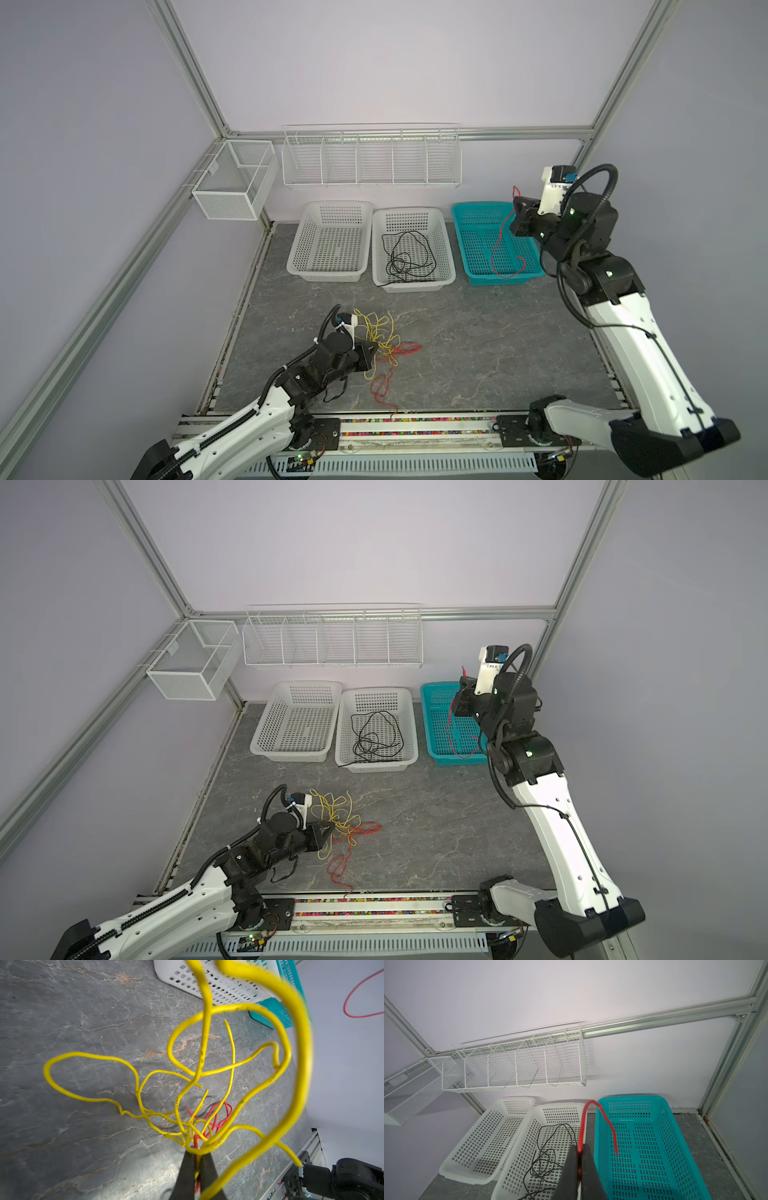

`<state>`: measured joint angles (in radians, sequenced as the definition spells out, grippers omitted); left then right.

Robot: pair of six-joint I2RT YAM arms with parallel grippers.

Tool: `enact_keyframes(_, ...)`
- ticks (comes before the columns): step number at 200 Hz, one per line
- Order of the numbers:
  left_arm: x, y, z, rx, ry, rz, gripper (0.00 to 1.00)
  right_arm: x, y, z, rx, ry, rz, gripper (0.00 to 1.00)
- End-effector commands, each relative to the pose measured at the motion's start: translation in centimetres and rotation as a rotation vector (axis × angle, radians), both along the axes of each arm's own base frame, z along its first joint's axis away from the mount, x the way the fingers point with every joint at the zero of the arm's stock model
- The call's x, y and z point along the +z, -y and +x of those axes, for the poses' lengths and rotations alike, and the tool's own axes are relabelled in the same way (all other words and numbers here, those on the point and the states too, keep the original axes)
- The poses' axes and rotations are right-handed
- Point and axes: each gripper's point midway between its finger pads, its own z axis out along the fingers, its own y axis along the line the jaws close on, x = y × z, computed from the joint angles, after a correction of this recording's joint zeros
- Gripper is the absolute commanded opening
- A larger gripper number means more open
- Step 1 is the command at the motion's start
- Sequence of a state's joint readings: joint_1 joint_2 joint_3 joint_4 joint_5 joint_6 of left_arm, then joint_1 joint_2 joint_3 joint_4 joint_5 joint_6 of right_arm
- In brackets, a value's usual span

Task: Untangle the cables
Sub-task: 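Lower the red wire into the teal basket and open the right gripper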

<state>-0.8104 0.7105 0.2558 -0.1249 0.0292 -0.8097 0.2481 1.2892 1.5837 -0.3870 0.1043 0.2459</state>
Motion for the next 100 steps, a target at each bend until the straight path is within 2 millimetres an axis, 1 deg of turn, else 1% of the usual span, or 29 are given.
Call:
enact_keyframes(1,-0.1,-0.3,0.4,0.012,0.031,0.01,0.0,1.1,0.9,3.3,-0.001,0.035,0.063,0.06)
enact_keyframes(21,-0.1,-0.2,0.5,0.015,0.036,0.003,0.0,0.1,1.6,6.3,-0.007,0.03,0.105,0.06)
enact_keyframes(42,-0.2,-0.2,0.6,0.012,0.036,0.008,0.0,-2.1,1.8,9.3,-0.008,-0.008,0.121,0.06)
enact_keyframes(53,-0.4,-0.1,0.5,0.009,0.034,0.011,0.0,-3.8,2.0,11.0,-0.022,-0.041,0.12,0.06)
enact_keyframes(55,-0.3,-0.1,0.6,0.01,0.035,0.01,0.0,-3.9,2.1,11.1,-0.025,-0.042,0.119,0.06)
enact_keyframes(56,-0.4,-0.1,0.6,0.009,0.034,0.012,0.0,-4.2,2.1,11.4,-0.026,-0.049,0.117,0.06)
enact_keyframes(60,-0.4,-0.1,0.5,0.006,0.032,0.013,0.0,-4.6,2.1,11.6,-0.03,-0.056,0.114,0.06)
enact_keyframes(66,-0.5,-0.1,0.5,0.006,0.031,0.016,0.0,-5.7,2.1,12.5,-0.037,-0.081,0.107,0.06)
enact_keyframes(68,-0.5,-0.1,0.6,0.007,0.031,0.017,0.0,-5.8,2.1,12.5,-0.037,-0.083,0.106,0.06)
enact_keyframes(70,-0.6,-0.1,0.5,0.006,0.031,0.018,0.0,-6.5,2.1,12.9,-0.037,-0.099,0.101,0.06)
enact_keyframes(77,-0.7,-0.1,0.5,0.007,0.03,0.021,0.0,-7.5,2.0,13.6,-0.032,-0.124,0.087,0.06)
enact_keyframes(89,-0.7,-0.1,0.5,0.005,0.028,0.021,0.0,-10.1,1.9,14.8,-0.033,-0.185,0.068,0.06)
enact_keyframes(100,-0.6,-0.2,0.5,0.005,0.03,0.02,0.0,-12.5,2.2,15.7,-0.046,-0.238,0.051,0.06)
